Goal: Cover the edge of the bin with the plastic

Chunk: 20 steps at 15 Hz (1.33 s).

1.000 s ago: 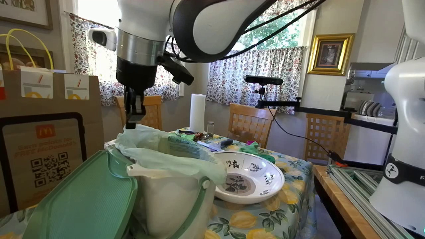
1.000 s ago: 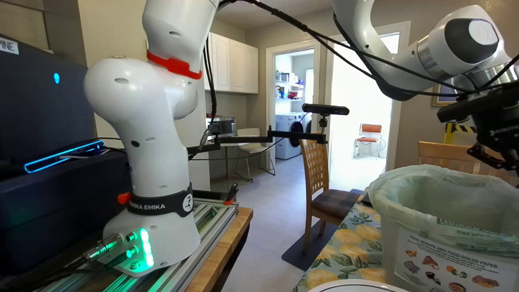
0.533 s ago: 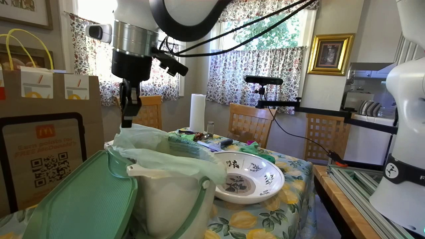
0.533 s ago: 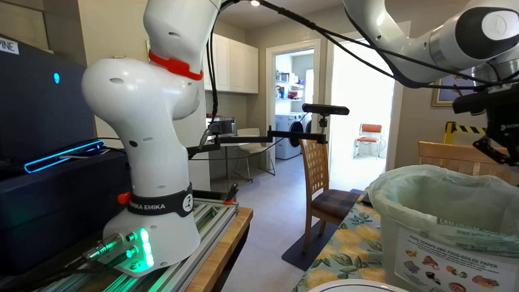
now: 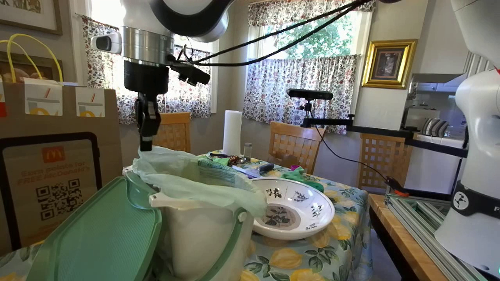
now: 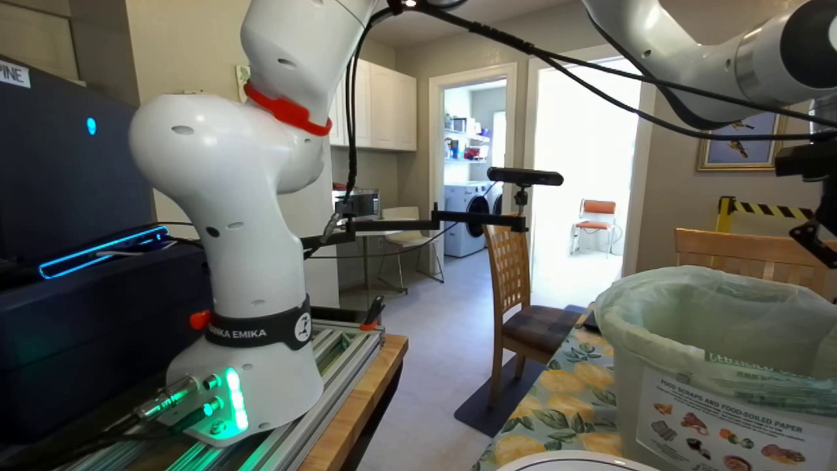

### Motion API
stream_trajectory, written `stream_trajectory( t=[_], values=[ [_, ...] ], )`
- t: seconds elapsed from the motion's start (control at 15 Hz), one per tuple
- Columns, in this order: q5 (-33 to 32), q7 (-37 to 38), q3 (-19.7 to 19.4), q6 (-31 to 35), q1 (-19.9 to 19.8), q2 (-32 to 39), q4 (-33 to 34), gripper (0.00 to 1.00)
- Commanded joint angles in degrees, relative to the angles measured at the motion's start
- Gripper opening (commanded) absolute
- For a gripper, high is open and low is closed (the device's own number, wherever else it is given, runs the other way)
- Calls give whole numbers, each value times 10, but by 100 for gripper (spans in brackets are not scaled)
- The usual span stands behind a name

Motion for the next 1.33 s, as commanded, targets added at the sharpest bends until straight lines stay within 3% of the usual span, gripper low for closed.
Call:
stream_trajectory(
  t=[0.0,0.73,1.27],
  values=[
    [28,-60,13,-46,-16,49,78,0],
    [97,-132,21,-151,-42,136,210,0],
    [104,-134,19,-178,-45,188,282,0]
  ],
)
